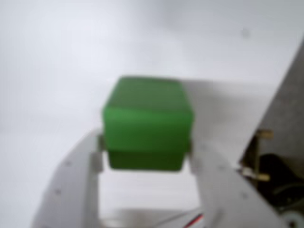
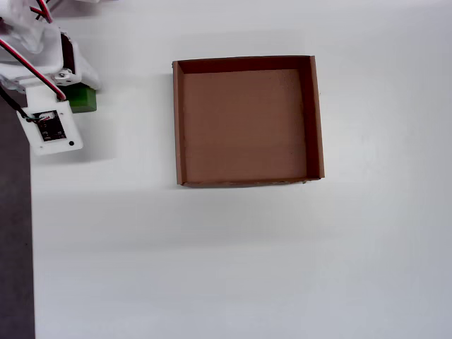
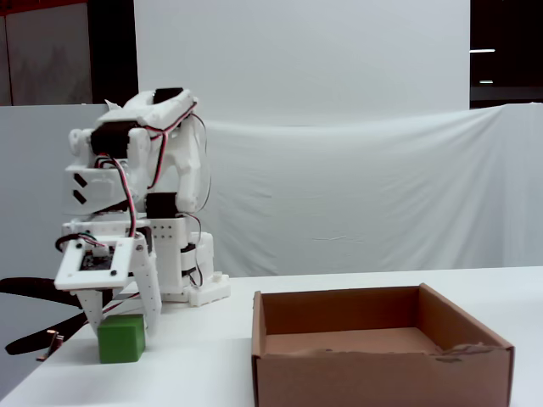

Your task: Grasp a green cube and put it in a box.

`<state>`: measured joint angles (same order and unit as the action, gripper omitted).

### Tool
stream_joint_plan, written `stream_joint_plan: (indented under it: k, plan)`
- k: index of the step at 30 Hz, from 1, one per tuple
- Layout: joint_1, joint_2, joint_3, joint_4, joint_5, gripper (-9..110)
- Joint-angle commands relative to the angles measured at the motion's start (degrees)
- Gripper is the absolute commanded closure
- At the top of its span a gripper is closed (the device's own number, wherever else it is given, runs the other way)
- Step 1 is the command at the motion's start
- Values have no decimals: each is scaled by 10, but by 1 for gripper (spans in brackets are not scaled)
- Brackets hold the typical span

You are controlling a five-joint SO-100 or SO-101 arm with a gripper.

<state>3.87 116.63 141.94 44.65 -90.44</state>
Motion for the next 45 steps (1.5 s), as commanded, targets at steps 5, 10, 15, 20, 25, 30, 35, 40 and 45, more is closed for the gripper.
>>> stream_joint_plan:
  k: [5, 10, 15, 20, 25, 30, 35, 40, 45]
  plan:
    - [-4, -2, -42, 5, 4, 81]
    - [-6, -7, -48, 11, 6, 82]
    - [-8, -9, -48, 11, 6, 86]
    - [-8, -9, -50, 11, 11, 87]
    - [-10, -10, -59, 23, 15, 88]
    - [-14, -8, -95, 74, 25, 88]
    - [-21, -7, -134, 118, 38, 88]
    - [-38, -9, -183, 160, 47, 88]
    - [-66, -15, -229, 183, 70, 88]
